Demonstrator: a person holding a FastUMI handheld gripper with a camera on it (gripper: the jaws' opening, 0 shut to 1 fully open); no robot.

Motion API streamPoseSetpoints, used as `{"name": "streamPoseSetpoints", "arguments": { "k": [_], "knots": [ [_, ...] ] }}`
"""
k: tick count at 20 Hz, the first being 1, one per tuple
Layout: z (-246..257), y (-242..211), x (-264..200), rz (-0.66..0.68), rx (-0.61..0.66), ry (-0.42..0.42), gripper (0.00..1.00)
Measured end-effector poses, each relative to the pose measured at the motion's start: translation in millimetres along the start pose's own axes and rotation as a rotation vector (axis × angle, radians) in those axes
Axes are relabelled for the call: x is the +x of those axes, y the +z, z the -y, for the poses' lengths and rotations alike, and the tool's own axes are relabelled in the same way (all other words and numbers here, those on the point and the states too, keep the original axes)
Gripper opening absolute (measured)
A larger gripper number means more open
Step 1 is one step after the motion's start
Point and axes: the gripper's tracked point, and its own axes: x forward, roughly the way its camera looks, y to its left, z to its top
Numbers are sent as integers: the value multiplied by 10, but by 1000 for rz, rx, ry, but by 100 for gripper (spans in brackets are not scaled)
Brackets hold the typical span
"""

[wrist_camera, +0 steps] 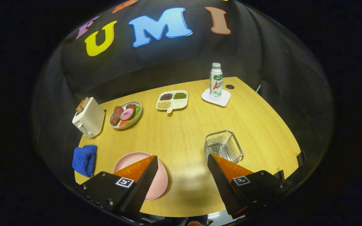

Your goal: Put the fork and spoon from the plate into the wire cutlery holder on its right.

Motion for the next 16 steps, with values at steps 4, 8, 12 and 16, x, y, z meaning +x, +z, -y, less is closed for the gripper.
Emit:
{"name": "streamPoseSetpoints", "arguments": {
  "k": [4,8,12,16],
  "knots": [
    [-266,-81,24,-18,-39,40,98],
    [-538,-208,50,-43,-83,86,98],
    [-778,-351,73,-73,-117,129,98],
    [-963,-500,107,-109,-144,163,98]
  ]
}}
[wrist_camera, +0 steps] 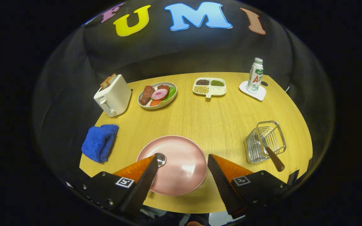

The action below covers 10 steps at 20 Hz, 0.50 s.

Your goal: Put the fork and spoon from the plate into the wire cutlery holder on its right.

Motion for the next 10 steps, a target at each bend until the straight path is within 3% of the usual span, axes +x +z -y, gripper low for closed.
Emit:
{"name": "streamPoseSetpoints", "arguments": {
  "k": [10],
  "knots": [
    [-375,-479,265,-120,-61,63,98]
  ]
}}
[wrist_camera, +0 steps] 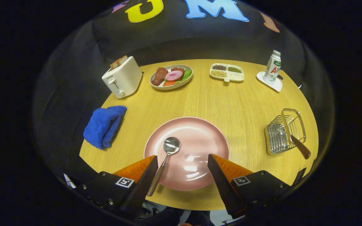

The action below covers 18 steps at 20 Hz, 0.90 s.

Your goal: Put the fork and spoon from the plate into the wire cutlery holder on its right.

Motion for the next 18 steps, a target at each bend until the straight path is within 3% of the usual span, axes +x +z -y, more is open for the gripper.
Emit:
{"name": "streamPoseSetpoints", "arguments": {
  "k": [10,13,15,16,17,18],
  "knots": [
    [-212,-268,417,-108,-29,9,98],
    [-249,-320,508,-137,-34,8,83],
    [-282,-373,564,-152,-36,5,68],
    [-284,-396,575,-162,-37,0,54],
    [-267,-414,586,-169,-34,-13,48],
    [-243,-444,606,-179,-28,-25,32]
  ]
}}
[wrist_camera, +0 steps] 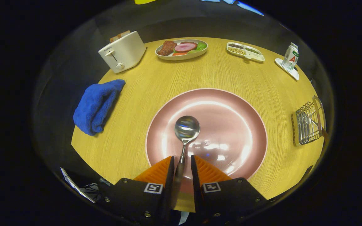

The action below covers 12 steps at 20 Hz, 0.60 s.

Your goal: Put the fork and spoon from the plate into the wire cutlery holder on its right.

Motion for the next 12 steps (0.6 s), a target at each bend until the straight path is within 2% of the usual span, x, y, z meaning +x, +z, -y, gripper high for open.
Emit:
{"name": "streamPoseSetpoints", "arguments": {
  "k": [1,2,3,4,12],
  "knots": [
    [23,-17,-10,-4,12,-3,26],
    [11,-46,44,-21,19,7,14],
    [41,-45,19,-11,36,-2,14],
    [85,-33,61,-9,59,-14,5],
    [146,219,-175,59,184,29,5]
  ]
}}
